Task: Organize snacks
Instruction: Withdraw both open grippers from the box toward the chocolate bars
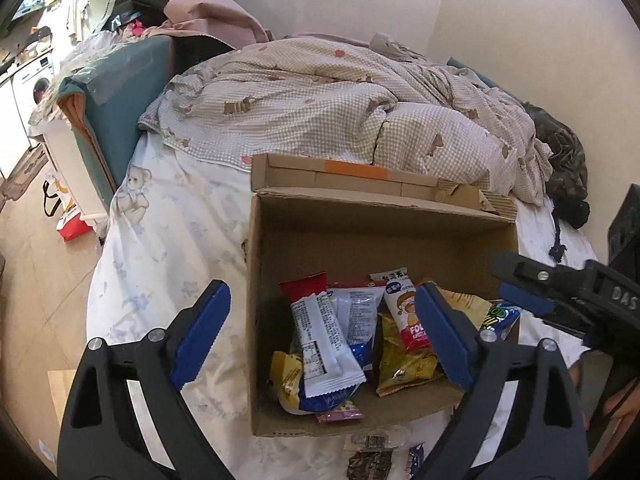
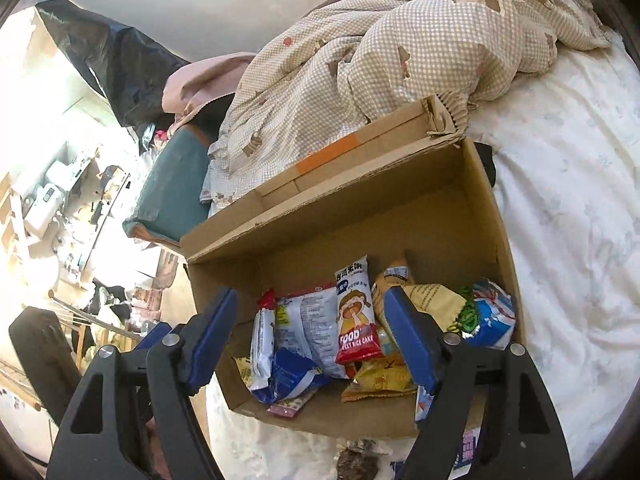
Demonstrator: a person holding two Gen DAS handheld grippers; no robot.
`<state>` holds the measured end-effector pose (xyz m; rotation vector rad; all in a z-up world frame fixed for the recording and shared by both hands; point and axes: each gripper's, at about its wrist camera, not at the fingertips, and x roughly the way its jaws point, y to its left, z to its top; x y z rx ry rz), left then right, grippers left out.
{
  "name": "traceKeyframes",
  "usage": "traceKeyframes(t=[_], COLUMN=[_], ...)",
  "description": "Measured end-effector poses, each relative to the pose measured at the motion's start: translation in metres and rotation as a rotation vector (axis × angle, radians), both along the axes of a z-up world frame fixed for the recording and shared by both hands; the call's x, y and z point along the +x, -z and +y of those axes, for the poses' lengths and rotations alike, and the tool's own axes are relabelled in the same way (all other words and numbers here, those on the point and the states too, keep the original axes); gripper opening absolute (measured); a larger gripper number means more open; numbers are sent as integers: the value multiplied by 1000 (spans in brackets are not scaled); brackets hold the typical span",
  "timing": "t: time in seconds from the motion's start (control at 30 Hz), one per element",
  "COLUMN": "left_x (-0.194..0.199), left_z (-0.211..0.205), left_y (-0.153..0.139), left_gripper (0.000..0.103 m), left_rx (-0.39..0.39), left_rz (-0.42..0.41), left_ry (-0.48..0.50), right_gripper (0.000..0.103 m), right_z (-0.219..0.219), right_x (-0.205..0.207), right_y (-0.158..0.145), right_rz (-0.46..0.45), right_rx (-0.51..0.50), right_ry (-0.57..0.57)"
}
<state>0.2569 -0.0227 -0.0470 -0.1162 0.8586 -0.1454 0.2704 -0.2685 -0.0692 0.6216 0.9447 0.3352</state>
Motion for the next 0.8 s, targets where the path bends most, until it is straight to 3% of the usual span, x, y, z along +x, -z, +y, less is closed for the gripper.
traceKeyframes(t=[0.23, 0.47, 0.8], left_x=[-14, -35, -86], left_z=[14, 18, 19], left_y=[-5, -17, -36], left_gripper=[92, 92, 92], left_rx=[-43, -27, -59], left_rz=[-26, -44, -85], left_ry=[-26, -17, 15], right_gripper=[79, 79, 79], right_z=[-9, -18, -30], right_x=[-23, -48, -102], right_y=[-17, -22, -27], right_rz=[-38, -36, -27], right_rx=[-34, -42, -73], right_ry=[5, 12, 22])
